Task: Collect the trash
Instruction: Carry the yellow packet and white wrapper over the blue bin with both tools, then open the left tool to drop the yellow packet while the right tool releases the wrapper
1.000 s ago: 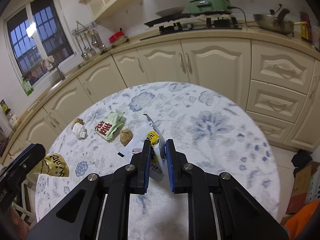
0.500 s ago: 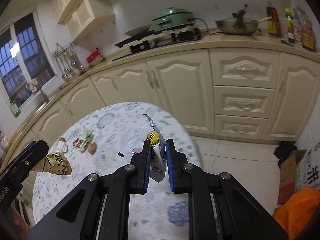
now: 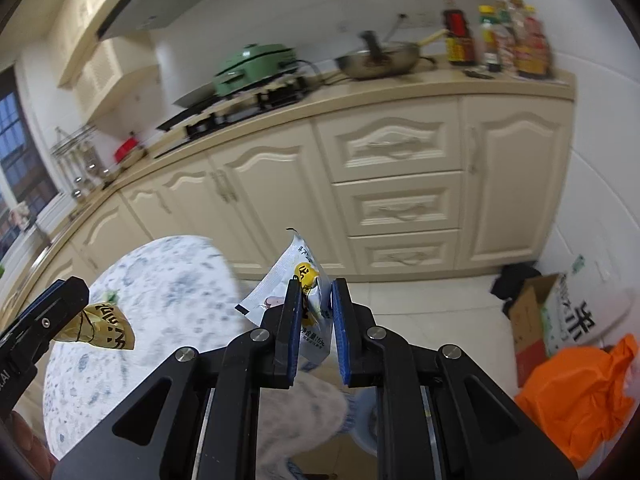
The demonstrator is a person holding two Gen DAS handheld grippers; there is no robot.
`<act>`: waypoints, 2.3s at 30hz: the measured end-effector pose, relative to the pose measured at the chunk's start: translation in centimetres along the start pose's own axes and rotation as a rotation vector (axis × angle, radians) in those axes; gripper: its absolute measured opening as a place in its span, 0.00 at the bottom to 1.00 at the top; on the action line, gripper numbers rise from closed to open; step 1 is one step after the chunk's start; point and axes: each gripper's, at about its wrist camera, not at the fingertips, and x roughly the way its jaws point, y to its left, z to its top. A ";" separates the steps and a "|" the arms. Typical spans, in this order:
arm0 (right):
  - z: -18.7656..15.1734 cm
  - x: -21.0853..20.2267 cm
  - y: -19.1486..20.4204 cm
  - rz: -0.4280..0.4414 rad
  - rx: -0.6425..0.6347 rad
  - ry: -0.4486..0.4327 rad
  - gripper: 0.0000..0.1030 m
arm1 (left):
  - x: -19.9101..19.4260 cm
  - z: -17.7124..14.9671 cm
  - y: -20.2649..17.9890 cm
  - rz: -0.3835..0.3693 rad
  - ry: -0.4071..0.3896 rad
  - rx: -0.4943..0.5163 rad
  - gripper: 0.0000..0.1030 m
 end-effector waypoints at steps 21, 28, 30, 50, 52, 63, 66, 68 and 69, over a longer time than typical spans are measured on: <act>-0.9 -2.3 -14.4 -0.168 0.180 0.024 0.14 | 10.4 0.4 -12.4 -0.150 0.157 0.130 0.32; -1.4 -0.9 -16.4 -0.206 0.194 0.048 0.15 | 15.9 0.6 -14.7 -0.175 0.236 0.164 0.32; -1.5 -0.5 -16.7 -0.209 0.192 0.056 0.15 | 17.6 0.6 -15.0 -0.184 0.264 0.164 0.32; -9.4 9.8 -18.4 -0.149 0.238 0.321 0.15 | 35.3 -4.4 -16.1 -0.138 0.604 0.148 0.33; -10.8 11.6 -18.4 -0.146 0.233 0.364 0.15 | 37.0 -5.2 -16.3 -0.137 0.623 0.148 0.33; -17.1 19.4 -20.1 -0.139 0.247 0.551 0.15 | 48.6 -12.3 -15.4 -0.056 0.850 0.159 0.35; -18.1 20.5 -20.3 -0.121 0.258 0.590 0.15 | 50.5 -13.5 -15.7 -0.026 0.875 0.186 0.35; -18.6 21.1 -20.3 -0.109 0.260 0.613 0.15 | 51.3 -14.2 -16.1 -0.035 0.903 0.191 0.37; -18.8 21.4 -20.2 -0.102 0.263 0.623 0.15 | 51.6 -14.4 -16.3 -0.042 0.922 0.191 0.38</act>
